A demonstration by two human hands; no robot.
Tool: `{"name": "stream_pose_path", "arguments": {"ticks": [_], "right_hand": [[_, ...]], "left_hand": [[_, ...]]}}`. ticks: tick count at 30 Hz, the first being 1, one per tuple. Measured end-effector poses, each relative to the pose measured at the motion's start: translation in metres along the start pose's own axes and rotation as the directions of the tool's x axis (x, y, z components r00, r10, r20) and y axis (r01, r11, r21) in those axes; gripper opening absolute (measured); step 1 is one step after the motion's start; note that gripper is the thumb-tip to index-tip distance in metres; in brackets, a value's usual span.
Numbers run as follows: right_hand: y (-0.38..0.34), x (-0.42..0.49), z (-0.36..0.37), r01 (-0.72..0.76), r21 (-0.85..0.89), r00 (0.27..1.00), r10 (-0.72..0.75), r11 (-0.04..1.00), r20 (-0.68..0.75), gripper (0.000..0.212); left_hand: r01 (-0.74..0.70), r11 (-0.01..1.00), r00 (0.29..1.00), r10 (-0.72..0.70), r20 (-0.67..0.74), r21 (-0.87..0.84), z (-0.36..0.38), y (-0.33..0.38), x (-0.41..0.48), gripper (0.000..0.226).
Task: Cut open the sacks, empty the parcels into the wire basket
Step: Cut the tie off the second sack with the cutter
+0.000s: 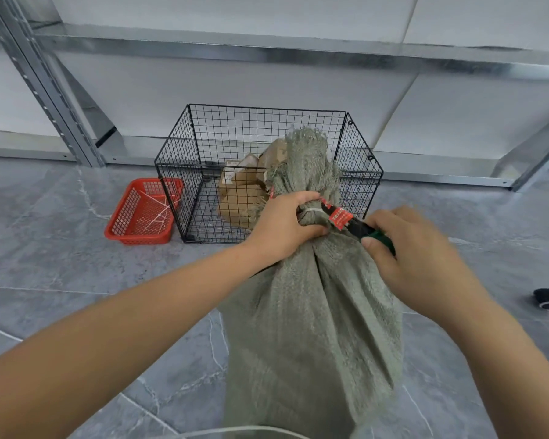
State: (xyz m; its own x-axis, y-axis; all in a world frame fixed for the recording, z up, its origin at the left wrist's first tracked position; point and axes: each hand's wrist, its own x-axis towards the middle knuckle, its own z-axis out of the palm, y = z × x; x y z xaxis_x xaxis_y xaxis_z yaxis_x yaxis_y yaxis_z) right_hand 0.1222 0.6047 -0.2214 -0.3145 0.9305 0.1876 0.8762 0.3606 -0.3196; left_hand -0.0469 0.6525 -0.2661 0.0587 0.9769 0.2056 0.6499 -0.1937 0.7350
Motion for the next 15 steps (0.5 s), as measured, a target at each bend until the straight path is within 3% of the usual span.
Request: {"name": "stream_pose_path", "arguments": {"ticks": [6, 15], "right_hand": [[0.006, -0.003, 0.003, -0.081, -0.028, 0.990, 0.084, 0.996, 0.115, 0.022], [0.013, -0.003, 0.003, -0.132, -0.020, 0.985, 0.134, 0.991, 0.109, 0.020]], "left_hand": [[-0.038, 0.998, 0.999, 0.038, -0.004, 0.040, 0.003, 0.009, 0.003, 0.060], [-0.078, 0.991, 0.997, 0.079, -0.001, 0.107, 0.009, 0.017, 0.000, 0.064]]}}
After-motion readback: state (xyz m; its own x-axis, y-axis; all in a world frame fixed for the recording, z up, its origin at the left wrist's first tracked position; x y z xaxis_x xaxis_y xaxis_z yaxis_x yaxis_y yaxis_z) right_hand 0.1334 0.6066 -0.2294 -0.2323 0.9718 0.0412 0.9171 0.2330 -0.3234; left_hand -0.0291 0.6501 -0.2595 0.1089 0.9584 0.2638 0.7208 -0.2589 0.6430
